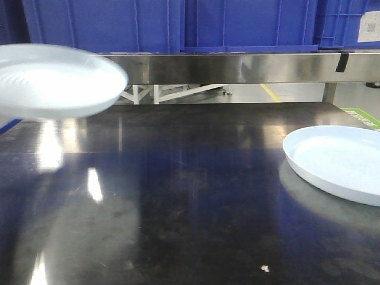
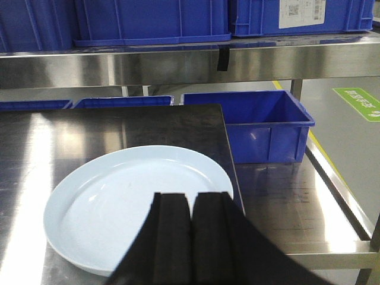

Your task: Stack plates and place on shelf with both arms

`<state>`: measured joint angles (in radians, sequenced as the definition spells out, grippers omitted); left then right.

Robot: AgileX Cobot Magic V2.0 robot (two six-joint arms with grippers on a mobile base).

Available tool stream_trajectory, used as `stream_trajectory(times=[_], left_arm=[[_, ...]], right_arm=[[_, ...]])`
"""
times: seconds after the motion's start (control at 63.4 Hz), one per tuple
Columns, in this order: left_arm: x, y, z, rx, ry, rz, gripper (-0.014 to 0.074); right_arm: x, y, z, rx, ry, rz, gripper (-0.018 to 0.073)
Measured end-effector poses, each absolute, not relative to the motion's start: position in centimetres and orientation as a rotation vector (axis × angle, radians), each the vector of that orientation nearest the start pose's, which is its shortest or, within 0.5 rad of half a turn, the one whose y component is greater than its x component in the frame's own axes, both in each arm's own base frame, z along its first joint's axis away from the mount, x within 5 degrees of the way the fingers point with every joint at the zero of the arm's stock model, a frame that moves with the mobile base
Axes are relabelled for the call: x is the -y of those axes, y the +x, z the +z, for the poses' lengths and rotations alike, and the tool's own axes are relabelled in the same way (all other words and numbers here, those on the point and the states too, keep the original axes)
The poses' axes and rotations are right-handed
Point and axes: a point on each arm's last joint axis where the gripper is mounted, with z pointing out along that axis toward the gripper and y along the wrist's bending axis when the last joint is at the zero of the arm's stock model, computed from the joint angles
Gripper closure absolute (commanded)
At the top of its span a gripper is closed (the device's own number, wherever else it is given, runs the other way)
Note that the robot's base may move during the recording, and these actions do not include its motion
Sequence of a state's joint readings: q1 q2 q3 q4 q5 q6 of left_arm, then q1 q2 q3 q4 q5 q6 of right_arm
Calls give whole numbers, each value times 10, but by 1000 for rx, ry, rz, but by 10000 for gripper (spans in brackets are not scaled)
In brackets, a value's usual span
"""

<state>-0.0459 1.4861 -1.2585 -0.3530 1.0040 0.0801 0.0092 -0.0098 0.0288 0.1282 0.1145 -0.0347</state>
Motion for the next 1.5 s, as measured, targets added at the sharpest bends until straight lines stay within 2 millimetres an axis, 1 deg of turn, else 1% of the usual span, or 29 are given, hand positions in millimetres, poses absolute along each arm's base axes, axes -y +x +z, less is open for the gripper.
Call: stream_trajectory(times=[0.095,0.11,0.268,0.315,0.379,0.426,0.505,0.584,0.694,0.852,0.962,1.12,1.23,1.42,1.498], left_arm=[[70,289,325,-2685,136,-504,510],[77,287,325,-2688,172,-512,510],[132,264,326,-2696,444,-585,510],[147,258,324,-2701,515,-600,510],[166,250,318,-2711,616,-605,510],[178,247,310,-2728,691,-584,510],[193,244,297,-2754,785,-543,510],[205,246,279,-2800,844,-506,510],[212,253,257,-2857,865,-471,510],[218,264,234,-2887,856,-442,510],[220,267,226,-2896,852,-436,509],[221,267,226,-2895,850,-436,491],[221,267,226,-2895,850,-436,445],[220,267,226,-2900,853,-435,286],[220,266,226,-2903,855,-434,239]], right_arm=[[-2,57,194,-1616,56,90,503],[-2,57,194,-1616,56,90,503],[-2,57,194,-1616,56,90,503],[-2,57,194,-1616,56,90,503],[-2,57,194,-1616,56,90,503],[-2,57,194,-1616,56,90,503],[-2,57,194,-1616,56,90,503],[-2,57,194,-1616,56,90,503],[-2,57,194,-1616,56,90,503],[-2,57,194,-1616,56,90,503],[-2,57,194,-1616,56,90,503],[-2,57,194,-1616,56,90,503],[-2,57,194,-1616,56,90,503],[-2,57,194,-1616,56,90,503],[-2,57,194,-1616,56,90,503]])
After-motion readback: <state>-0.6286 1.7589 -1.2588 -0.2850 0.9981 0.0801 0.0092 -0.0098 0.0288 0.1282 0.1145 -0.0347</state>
